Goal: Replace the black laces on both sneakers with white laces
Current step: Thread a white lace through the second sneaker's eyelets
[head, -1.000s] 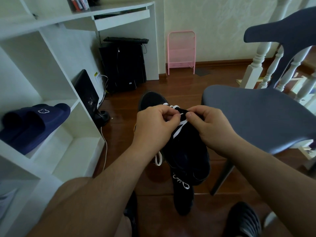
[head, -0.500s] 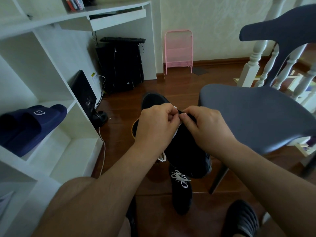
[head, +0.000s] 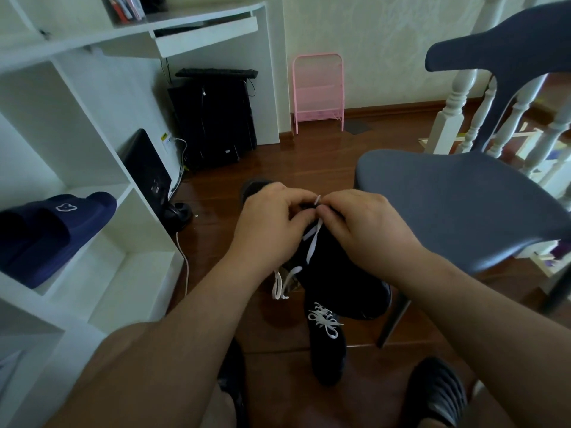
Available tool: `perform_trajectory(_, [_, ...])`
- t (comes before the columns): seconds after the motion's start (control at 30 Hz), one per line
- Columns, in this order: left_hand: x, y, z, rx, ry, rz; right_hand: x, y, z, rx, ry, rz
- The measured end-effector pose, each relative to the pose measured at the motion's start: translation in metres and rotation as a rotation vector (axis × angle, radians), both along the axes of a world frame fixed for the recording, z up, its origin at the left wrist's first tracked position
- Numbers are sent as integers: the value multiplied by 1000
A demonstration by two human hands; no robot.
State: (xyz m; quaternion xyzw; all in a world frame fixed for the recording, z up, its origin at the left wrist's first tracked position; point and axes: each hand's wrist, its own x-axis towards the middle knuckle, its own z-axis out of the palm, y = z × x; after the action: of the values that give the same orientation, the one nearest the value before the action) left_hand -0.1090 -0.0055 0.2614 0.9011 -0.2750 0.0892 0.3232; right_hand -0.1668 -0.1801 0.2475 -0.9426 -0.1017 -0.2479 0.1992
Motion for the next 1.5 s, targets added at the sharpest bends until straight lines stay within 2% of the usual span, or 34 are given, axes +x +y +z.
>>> perform_trajectory(0.13, [4,3,8,-102,372,-98,-4,-2,-4,-7,49,-2])
perform_trajectory(0.27, [6,1,9,-222,405,-33,-6,5,-3,-25,77,22])
perform_trajectory(0.3, [5,-1,9,-308,402,-14,-5,7,-4,-27,80,26])
perform_trajectory(0.4, [6,-5,18,-748,473,-13,-4,13,-7,-61,112,32])
perform_trajectory(0.43, [7,-4,20,-817,503,-56,-3,14,-9,-56,113,27])
perform_trajectory(0.6, [-2,2,18,-451,513,-326,-1,5,-11,118,51,-51])
perform_trajectory(0.7, [-3,5,12,-295,317,-164,-1,3,-11,261,102,-153])
perform_trajectory(0.77, [-5,8,10,-266,236,-28,-1,1,-11,387,127,-234])
perform_trajectory(0.83, [-6,11,3,-195,276,-2,-1,0,-8,504,134,-311])
perform_trajectory(0.93, [-9,13,-2,82,379,-30,0,0,-4,629,116,-401])
perform_trajectory(1.0, [-9,13,-7,179,372,-22,-1,3,-1,691,84,-416])
perform_trajectory(1.07, [-5,12,-13,142,314,38,-2,10,-1,750,70,-377])
perform_trajectory(1.17, [2,11,-16,-13,158,157,-3,21,-3,858,83,-288])
perform_trajectory(1.3, [7,10,-16,-61,-184,164,1,22,11,1554,272,-139])
perform_trajectory(1.33, [8,9,-17,-41,-244,151,2,20,14,1655,321,-140])
perform_trajectory(1.4, [7,7,-18,-14,-295,132,6,14,16,1735,381,-158])
perform_trajectory(1.5, [5,3,-20,-32,-229,120,8,13,18,1759,391,-171])
